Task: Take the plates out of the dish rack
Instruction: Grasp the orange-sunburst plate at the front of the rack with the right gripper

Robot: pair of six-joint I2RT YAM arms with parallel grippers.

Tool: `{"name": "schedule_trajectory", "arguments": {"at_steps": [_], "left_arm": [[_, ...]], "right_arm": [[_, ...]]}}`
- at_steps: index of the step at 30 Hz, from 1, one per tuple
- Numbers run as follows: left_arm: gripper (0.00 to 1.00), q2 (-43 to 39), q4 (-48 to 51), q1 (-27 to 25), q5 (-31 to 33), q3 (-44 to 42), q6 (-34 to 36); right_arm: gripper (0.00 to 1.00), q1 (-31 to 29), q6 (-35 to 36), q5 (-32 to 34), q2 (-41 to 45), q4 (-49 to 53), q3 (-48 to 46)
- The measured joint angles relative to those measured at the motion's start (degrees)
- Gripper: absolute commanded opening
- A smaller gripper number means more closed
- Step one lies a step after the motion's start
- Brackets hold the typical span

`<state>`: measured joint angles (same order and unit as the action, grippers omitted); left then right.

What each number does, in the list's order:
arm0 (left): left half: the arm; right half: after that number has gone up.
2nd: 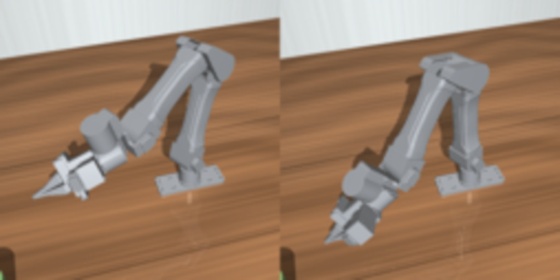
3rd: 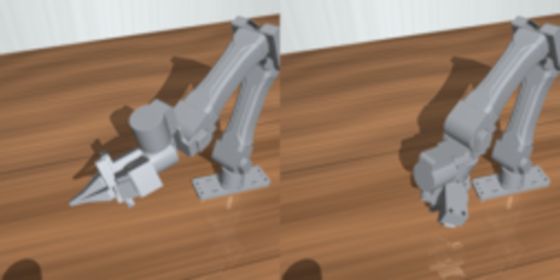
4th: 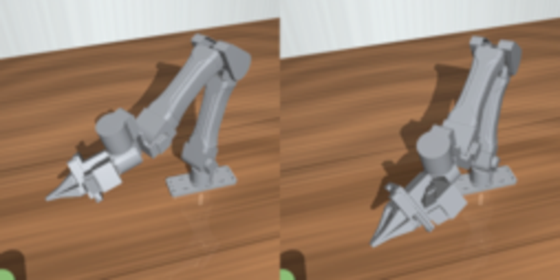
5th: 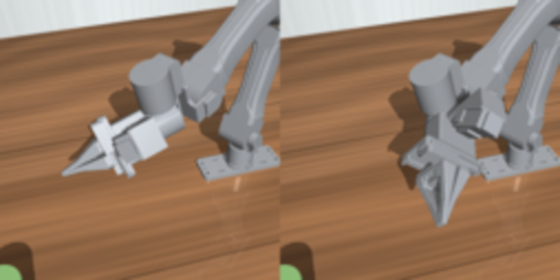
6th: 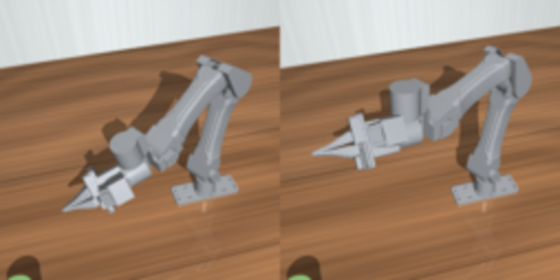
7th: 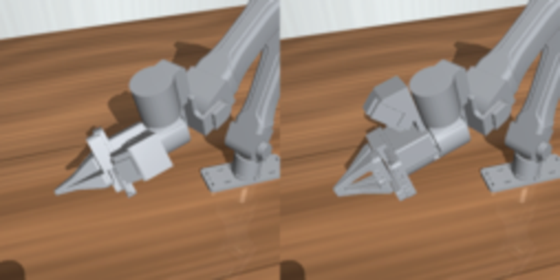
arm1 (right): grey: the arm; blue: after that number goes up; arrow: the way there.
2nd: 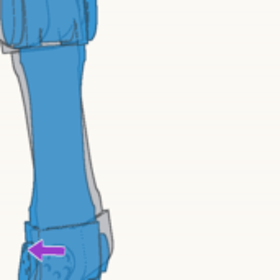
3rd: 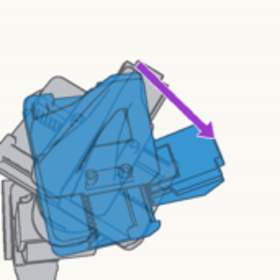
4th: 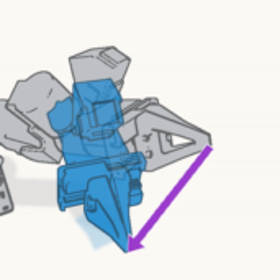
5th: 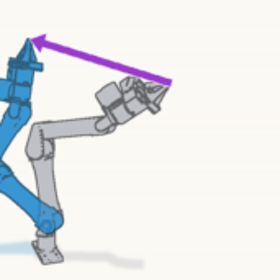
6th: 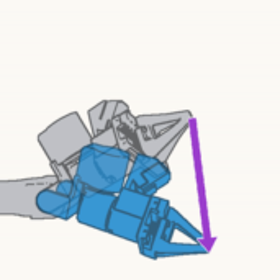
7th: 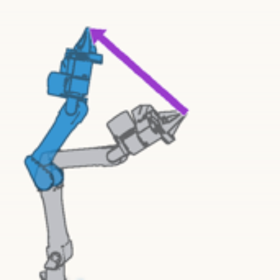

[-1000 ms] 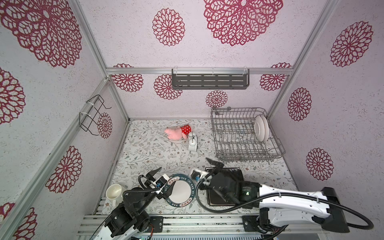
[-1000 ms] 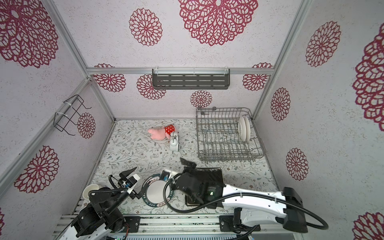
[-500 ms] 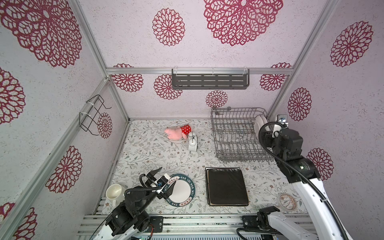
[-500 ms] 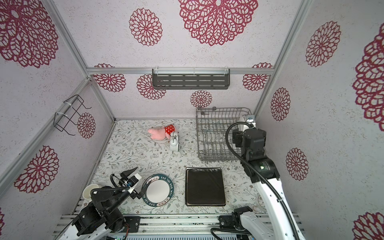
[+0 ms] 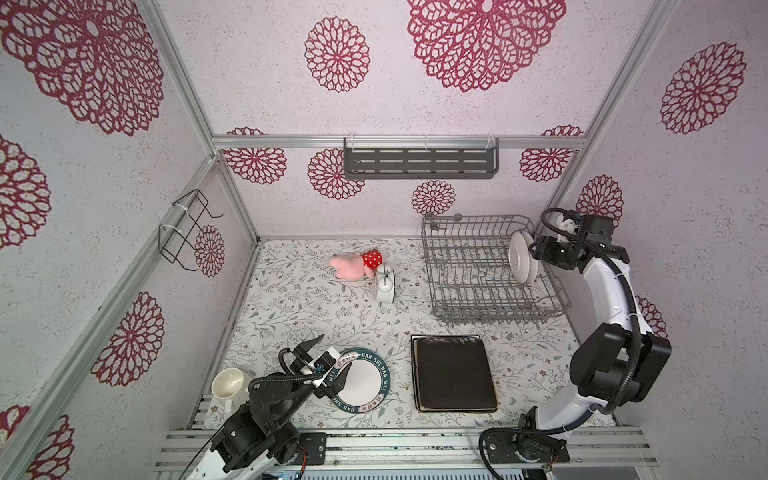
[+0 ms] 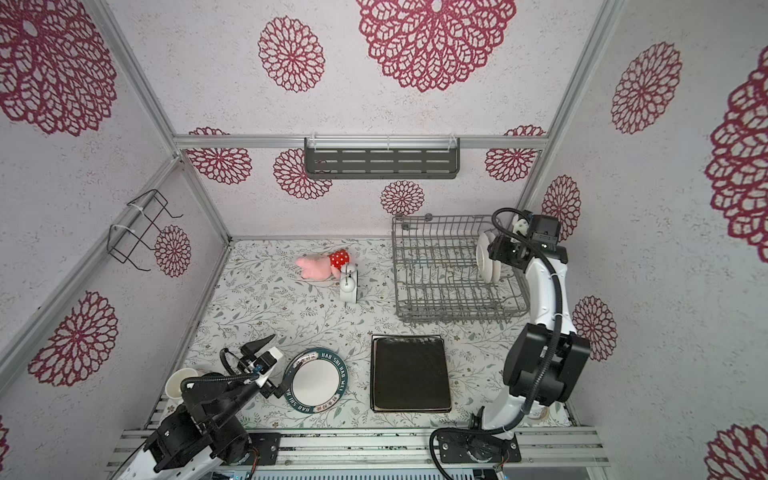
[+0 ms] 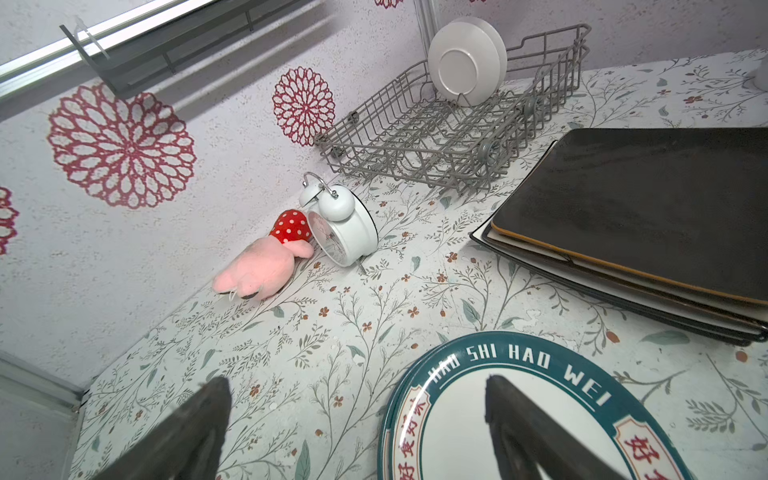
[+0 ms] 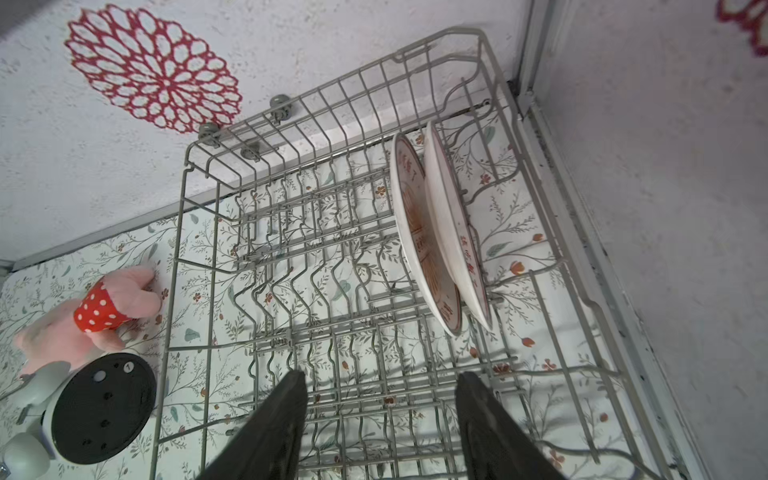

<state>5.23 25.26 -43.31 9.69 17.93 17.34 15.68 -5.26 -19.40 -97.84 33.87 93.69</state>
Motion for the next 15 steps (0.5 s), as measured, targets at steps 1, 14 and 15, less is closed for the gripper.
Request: {"name": "schedule_trajectory", "arguments": {"at_steps": [1, 14, 15], "left_arm": [[0.97, 0.0, 0.0, 0.0, 0.02, 0.0, 0.0], [0.97, 3.15, -0.09, 0.11, 0.28, 0.0, -0.7], [0.97, 3.43, -0.09, 0.13, 0.33, 0.0, -0.79]], "right_arm": [[0.59, -0.07, 0.37, -0.55, -1.03, 0.02, 0.52], [0.58, -0.2, 6.12, 1.03, -11.1, 0.52, 4.74], [0.58, -0.2, 6.47, 1.22, -11.74, 0.48, 5.27]]}}
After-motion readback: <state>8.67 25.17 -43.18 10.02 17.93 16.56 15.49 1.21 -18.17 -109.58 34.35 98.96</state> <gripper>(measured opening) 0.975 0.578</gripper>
